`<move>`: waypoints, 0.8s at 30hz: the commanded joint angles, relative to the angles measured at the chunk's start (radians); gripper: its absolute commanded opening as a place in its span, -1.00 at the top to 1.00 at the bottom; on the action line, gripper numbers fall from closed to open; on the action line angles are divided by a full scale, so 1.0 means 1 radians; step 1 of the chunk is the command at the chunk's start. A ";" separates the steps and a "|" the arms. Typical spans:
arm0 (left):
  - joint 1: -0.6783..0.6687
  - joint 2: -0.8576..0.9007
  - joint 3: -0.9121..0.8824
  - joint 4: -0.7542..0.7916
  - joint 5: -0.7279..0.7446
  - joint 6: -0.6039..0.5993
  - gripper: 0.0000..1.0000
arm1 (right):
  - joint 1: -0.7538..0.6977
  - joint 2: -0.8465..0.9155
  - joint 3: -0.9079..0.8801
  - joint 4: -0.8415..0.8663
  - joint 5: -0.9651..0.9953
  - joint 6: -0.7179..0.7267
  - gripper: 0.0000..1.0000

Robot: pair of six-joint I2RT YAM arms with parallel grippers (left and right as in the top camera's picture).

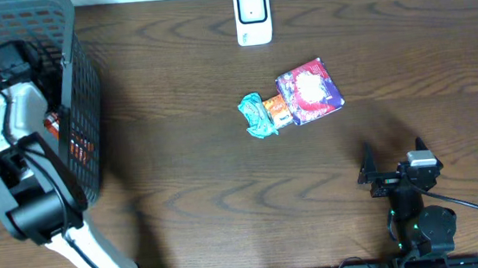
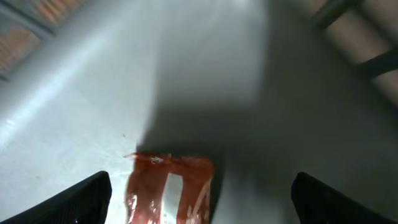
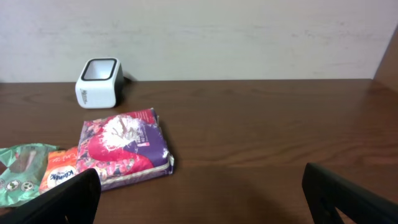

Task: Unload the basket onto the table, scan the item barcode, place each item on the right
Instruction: 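Reach into the basket and grasp the red-brown snack bar with left gripper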

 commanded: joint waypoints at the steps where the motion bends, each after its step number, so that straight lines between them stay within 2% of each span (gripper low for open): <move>1: -0.010 0.060 -0.006 -0.010 -0.083 0.025 -0.85 | -0.006 -0.005 -0.002 -0.004 -0.005 0.013 -0.98; 4: -0.010 0.092 -0.006 -0.020 -0.078 0.026 -0.83 | -0.006 -0.005 -0.002 -0.004 -0.005 0.013 -0.98; 5: -0.010 0.100 -0.007 -0.024 -0.078 0.025 -0.76 | -0.006 -0.005 -0.002 -0.004 -0.005 0.013 -0.98; 6: -0.010 0.108 -0.007 -0.029 -0.079 0.026 -0.51 | -0.006 -0.005 -0.002 -0.004 -0.005 0.013 -0.99; 7: -0.010 0.110 -0.007 -0.037 -0.078 0.025 -0.15 | -0.006 -0.005 -0.002 -0.004 -0.005 0.013 -0.99; 8: -0.010 0.111 -0.007 -0.042 -0.078 0.025 0.29 | -0.006 -0.005 -0.002 -0.004 -0.005 0.013 -0.99; 10: -0.010 0.101 -0.007 -0.058 -0.078 0.025 0.85 | -0.006 -0.005 -0.002 -0.004 -0.005 0.013 -0.99; 16: -0.006 0.032 -0.001 -0.097 -0.079 0.024 0.86 | -0.006 -0.005 -0.002 -0.004 -0.005 0.013 -0.99; 19: -0.006 -0.077 0.002 -0.091 -0.079 0.014 0.85 | -0.006 -0.005 -0.002 -0.004 -0.005 0.013 -0.99; 24: -0.005 -0.319 0.002 -0.030 -0.077 -0.095 0.85 | -0.006 -0.005 -0.002 -0.004 -0.005 0.013 -0.99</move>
